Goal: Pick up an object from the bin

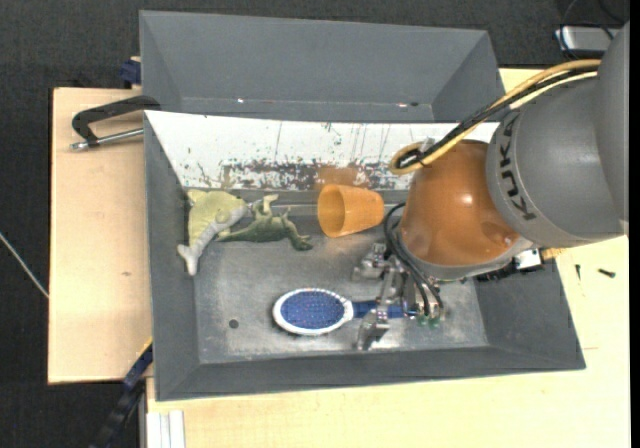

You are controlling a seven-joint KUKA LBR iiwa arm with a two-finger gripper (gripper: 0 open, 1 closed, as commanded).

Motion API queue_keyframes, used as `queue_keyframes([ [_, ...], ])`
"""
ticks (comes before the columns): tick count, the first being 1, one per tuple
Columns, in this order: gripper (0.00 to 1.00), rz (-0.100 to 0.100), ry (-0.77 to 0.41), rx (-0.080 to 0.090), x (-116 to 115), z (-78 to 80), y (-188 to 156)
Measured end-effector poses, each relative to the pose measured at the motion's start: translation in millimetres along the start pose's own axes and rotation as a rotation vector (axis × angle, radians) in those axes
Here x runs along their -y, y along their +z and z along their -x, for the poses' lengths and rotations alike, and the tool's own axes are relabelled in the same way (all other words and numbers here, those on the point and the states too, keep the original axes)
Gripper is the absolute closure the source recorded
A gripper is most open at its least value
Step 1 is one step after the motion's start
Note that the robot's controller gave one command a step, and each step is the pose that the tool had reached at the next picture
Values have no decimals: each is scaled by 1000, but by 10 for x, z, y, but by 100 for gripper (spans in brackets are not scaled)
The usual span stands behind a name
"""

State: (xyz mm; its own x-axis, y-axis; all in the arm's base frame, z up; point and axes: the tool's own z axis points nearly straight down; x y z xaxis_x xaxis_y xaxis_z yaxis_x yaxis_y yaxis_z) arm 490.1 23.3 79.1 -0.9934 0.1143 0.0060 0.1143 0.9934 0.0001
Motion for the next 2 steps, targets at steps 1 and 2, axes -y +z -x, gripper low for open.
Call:
queue_keyframes([
  [1, 100, 1, -1, 6, -7, 15, -28],
  [2, 100, 1, -139, 19, -47, 75, -1704],
])
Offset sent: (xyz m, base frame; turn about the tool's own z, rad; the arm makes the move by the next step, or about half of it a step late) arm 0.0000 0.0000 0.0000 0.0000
